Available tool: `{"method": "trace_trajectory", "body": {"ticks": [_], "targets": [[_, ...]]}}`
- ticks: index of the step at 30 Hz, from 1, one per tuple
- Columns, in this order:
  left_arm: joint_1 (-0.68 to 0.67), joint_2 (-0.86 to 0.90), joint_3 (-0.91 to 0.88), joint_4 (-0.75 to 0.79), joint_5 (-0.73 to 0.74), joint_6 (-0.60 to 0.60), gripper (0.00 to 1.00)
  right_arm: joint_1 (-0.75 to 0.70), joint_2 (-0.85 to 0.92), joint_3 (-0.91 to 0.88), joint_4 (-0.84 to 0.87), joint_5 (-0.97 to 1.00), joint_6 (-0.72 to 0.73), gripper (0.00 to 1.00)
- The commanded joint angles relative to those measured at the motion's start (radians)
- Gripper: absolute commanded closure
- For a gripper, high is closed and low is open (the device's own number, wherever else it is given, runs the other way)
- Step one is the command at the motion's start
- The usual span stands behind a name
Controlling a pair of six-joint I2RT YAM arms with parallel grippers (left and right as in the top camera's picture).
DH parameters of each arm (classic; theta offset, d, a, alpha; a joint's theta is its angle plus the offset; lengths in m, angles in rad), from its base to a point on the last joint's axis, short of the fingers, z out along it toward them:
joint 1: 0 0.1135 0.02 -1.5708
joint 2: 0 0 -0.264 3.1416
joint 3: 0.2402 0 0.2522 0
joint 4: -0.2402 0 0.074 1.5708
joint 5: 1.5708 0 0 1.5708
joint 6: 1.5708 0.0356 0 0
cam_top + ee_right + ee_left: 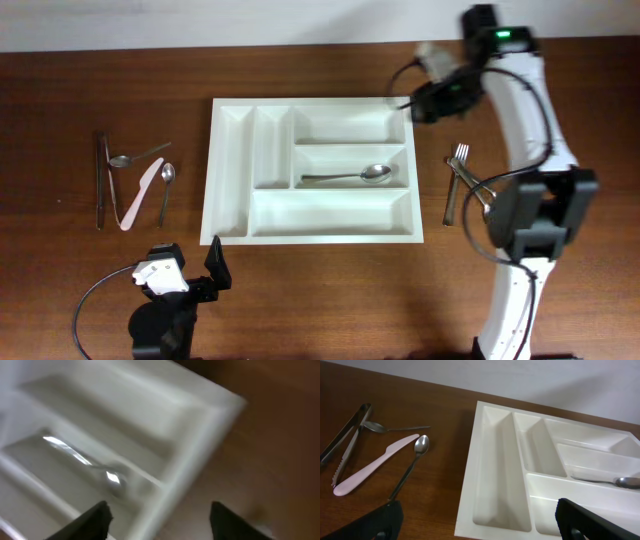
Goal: Pack container
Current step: 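Release the spoon into the tray and raise the right gripper, then lower the right gripper onto the second metal spoon and grasp it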
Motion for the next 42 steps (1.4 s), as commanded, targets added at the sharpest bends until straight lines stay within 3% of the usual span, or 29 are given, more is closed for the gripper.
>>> {"method": "trace_trajectory", "body": {"ticks": [1, 11, 22, 34, 42], "targets": [[0.004, -0.006, -0.004, -0.001, 0.001, 0.017, 0.01, -0.107, 0.0, -0.01, -0.022, 0.073, 0.172, 0.4], [0.004, -0.006, -0.004, 0.0, 0.001, 0.017, 0.01, -0.251, 0.0, -0.074, -0.132, 0.074, 0.194, 0.36], [0.004, -0.006, -0.004, -0.001, 0.001, 0.017, 0.01, -0.244, 0.0, -0.237, -0.138, 0.14, 0.195, 0.36], [0.004, -0.006, -0.004, 0.0, 0.001, 0.017, 0.01, -0.239, -0.004, -0.239, -0.136, 0.113, 0.191, 0.35], [0.004, -0.006, -0.004, 0.0, 0.001, 0.017, 0.01, -0.233, -0.136, -0.292, 0.005, 0.114, 0.192, 0.2]]}}
